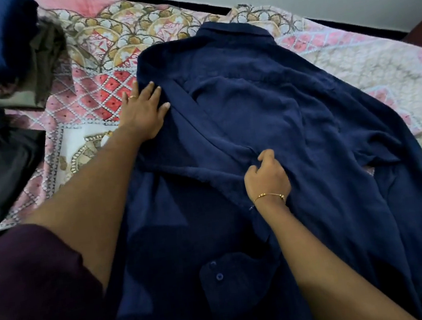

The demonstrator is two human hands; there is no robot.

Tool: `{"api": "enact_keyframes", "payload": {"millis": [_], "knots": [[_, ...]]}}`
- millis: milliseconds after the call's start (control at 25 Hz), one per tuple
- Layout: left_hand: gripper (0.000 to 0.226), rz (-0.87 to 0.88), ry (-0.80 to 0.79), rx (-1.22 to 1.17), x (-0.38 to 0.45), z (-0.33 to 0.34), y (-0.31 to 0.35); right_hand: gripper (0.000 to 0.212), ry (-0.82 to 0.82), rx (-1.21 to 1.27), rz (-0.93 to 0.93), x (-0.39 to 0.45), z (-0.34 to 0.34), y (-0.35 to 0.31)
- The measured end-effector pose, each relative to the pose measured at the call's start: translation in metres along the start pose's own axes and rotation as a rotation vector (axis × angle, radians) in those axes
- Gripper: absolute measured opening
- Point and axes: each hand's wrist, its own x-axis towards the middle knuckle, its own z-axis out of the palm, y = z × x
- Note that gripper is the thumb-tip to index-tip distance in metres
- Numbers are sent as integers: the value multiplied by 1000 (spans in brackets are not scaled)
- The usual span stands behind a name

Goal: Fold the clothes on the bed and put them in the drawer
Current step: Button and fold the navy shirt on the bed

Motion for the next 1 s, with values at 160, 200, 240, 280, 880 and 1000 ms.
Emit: {"api": "enact_keyframes", "payload": {"millis": [160, 200, 240, 280, 880, 1000], "knots": [[55, 15, -10, -6, 36, 2, -7, 31, 179, -142, -52, 2, 22, 4], [53, 2, 25, 19, 43, 0, -7, 31, 221, -147, -75, 1, 26, 4], [51, -25, 41, 60, 50, -1, -6, 31, 259, -148, -93, 1, 31, 3], [51, -65, 39, 102, 56, -3, -4, 32, 285, -159, -108, 2, 35, 2], [54, 373, 361, -34, -39, 7, 45, 27, 85, 29, 6, 10, 14, 4], [73, 760, 175, -27, -86, 23, 53, 38, -19, 283, 138, 12, -10, 7]]}}
